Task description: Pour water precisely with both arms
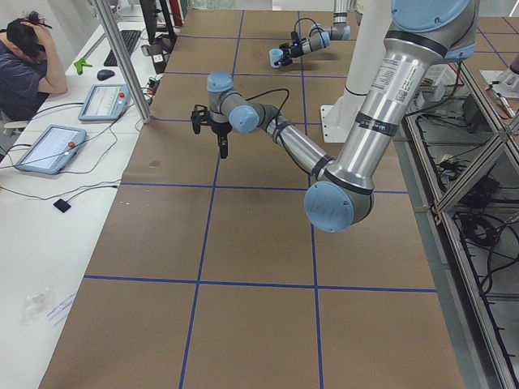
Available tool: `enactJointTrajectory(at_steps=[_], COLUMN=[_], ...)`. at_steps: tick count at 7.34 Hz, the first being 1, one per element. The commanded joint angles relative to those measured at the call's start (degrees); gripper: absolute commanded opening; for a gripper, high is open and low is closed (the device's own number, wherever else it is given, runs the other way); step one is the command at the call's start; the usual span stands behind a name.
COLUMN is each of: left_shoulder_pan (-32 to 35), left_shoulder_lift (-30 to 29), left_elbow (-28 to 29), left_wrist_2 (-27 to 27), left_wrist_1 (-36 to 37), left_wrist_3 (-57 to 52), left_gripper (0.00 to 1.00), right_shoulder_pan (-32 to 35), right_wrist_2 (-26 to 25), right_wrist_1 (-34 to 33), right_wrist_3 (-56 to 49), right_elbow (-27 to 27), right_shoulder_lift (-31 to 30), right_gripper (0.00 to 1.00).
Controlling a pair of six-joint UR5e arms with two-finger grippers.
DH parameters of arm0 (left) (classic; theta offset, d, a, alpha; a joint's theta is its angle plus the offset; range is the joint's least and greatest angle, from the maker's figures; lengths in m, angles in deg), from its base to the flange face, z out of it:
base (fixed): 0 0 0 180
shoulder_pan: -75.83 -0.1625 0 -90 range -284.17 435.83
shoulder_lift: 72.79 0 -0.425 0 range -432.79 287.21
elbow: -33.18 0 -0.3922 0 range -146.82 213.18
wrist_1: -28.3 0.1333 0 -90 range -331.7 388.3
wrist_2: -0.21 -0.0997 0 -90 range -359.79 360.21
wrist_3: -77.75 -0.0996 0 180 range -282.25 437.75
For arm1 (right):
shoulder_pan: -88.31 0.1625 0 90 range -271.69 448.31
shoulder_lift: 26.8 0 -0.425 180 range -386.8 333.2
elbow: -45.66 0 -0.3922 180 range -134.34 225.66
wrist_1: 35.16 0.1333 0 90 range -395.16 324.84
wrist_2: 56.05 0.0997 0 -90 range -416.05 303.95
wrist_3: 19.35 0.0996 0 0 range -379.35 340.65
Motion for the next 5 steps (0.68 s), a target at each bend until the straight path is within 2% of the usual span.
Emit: enactJointTrajectory(at_steps=[1,5], left_shoulder_pan=[0.0,0.0], left_shoulder_lift=[0.1,0.2], left_elbow=[0.0,0.0], left_wrist_2=[0.0,0.0], left_wrist_1=[0.0,0.0], left_wrist_3=[0.0,0.0], left_gripper=[1.0,1.0], right_shoulder_pan=[-0.1,-0.1], right_wrist_2=[-0.1,-0.4], right_wrist_1=[0.2,2.6], right_wrist_3=[0.0,-0.1], right_elbow=[-0.1,-0.9], right_shoulder_lift=[0.0,-1.1], right_gripper=[0.99,0.99])
